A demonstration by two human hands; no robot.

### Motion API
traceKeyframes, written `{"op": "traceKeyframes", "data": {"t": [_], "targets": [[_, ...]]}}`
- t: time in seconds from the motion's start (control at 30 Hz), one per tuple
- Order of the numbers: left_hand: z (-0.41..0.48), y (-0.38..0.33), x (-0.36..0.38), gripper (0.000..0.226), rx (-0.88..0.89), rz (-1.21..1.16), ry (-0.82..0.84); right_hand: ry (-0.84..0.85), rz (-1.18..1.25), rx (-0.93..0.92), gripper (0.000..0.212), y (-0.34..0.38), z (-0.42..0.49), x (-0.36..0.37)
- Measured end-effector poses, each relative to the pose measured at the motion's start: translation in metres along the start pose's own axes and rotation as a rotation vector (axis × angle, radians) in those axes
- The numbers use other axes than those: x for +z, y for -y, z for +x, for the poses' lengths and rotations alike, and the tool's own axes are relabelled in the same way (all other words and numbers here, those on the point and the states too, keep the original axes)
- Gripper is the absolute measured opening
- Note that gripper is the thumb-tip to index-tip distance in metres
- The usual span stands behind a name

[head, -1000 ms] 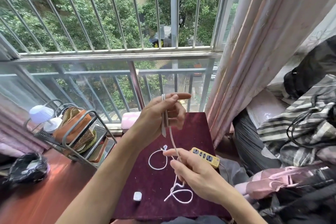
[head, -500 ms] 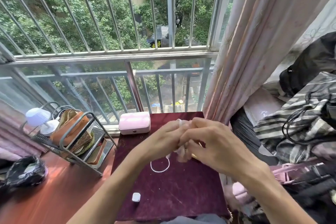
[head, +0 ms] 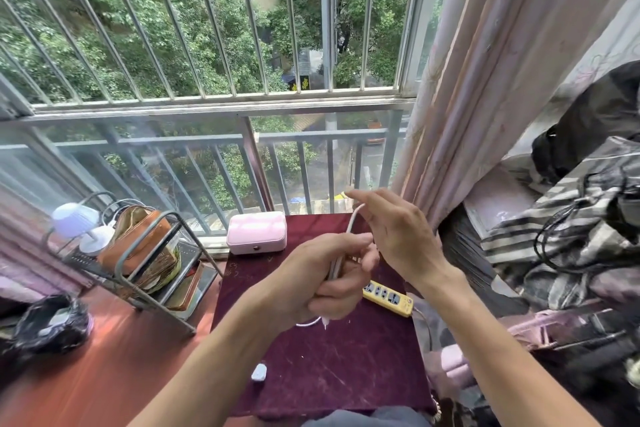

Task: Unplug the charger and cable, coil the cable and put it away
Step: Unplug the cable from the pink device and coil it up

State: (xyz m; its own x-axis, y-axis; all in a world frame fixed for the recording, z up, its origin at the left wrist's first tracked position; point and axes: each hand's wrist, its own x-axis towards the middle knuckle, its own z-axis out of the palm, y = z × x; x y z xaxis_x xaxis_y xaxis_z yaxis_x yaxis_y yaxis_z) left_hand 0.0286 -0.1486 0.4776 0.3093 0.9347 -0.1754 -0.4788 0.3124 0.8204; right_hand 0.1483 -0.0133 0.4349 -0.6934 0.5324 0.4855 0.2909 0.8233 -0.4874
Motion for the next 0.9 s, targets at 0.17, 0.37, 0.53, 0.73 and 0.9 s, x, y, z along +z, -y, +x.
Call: {"op": "traceKeyframes", "data": {"t": [0.17, 0.37, 0.53, 0.73, 0.9], "targets": [[-0.011, -0.018, 0.023, 0.035, 0.023, -0.048, 0.193, 0.159, 0.298, 0.351, 0.041, -0.018, -0.004, 0.026], [-0.016, -0.036, 0.028, 0.045, 0.191, -0.038, 0.233, 0.294, 0.262, 0.595, 0.043, -0.077, -0.039, 0.09], [-0.02, -0.051, 0.017, 0.049, 0.253, -0.109, 0.207, 0.349, 0.226, 0.773, 0.023, -0.116, -0.072, 0.111], [-0.032, -0.069, 0.003, 0.052, 0.424, -0.094, 0.082, 0.476, 0.06, 0.94, 0.021, -0.155, -0.124, 0.106], [-0.05, -0.09, -0.019, 0.052, 0.556, -0.068, -0.143, 0.381, 0.026, 1.021, 0.03, -0.181, -0.147, 0.093]]}}
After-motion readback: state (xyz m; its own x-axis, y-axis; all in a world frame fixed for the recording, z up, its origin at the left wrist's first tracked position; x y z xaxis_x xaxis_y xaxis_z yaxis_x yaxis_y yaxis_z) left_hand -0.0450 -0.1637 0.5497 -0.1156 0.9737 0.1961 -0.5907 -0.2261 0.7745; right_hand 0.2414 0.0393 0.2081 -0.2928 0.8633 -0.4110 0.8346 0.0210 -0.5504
